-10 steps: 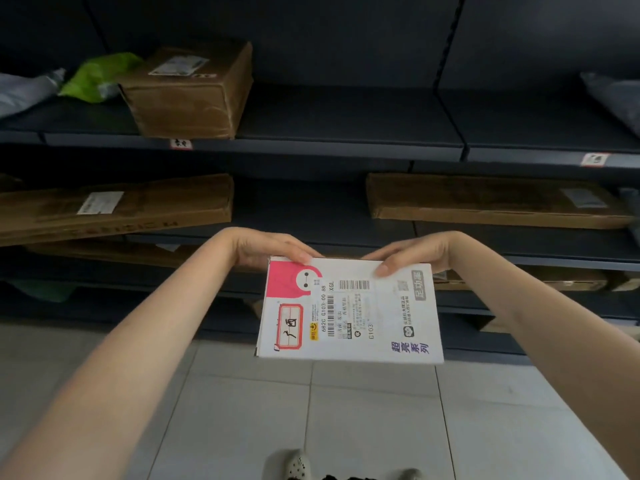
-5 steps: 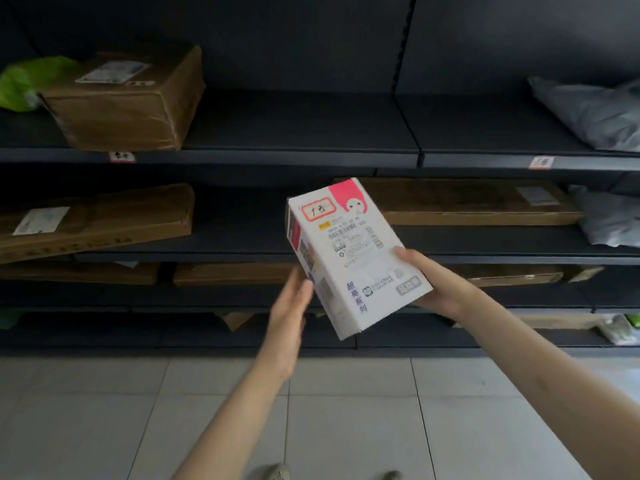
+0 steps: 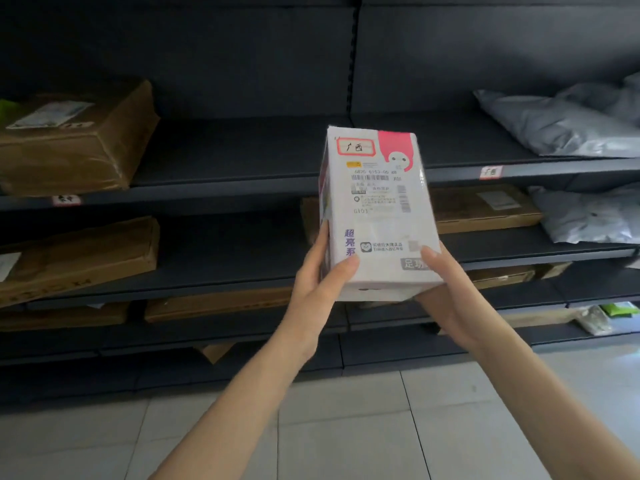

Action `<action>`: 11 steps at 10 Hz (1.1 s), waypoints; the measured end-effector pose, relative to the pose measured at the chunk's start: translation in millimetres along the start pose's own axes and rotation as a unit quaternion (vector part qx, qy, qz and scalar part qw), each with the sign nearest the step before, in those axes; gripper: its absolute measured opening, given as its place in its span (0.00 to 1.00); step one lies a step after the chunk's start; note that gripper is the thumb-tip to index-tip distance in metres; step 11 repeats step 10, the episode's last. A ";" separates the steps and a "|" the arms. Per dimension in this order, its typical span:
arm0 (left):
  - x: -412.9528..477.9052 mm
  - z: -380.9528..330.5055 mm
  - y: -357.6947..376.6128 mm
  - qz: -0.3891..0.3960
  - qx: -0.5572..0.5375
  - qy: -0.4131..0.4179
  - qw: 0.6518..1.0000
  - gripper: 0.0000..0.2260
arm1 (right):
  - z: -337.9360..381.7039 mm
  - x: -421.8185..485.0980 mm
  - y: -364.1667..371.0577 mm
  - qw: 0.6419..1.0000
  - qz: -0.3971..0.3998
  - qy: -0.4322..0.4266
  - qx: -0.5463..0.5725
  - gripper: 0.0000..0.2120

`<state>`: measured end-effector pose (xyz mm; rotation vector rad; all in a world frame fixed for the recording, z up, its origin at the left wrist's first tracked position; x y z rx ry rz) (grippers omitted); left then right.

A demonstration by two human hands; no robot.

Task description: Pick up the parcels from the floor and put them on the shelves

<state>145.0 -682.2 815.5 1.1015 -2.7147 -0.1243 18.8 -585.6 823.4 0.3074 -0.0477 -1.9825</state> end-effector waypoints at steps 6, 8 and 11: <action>304.9 2.2 117.0 -0.058 -0.072 -0.053 0.994 0.22 | 129.1 207.3 -185.9 0.982 -0.179 -0.029 0.049 0.21; 340.9 17.8 117.3 -0.083 -0.053 -0.064 0.993 0.27 | 136.7 251.3 -209.6 0.984 -0.170 -0.026 0.053 0.11; 344.1 12.9 111.4 -0.087 -0.025 -0.059 0.994 0.29 | 143.4 249.0 -213.9 0.969 -0.244 -0.028 0.029 0.18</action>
Point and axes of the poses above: each hand's wrist, its own x-axis towards the middle knuckle, its own y-axis out of the palm, z = x × y, the point moved 8 cm from there along x, towards the middle knuckle, and after that the axes turned 10 degrees about y, right-handed, at the moved point
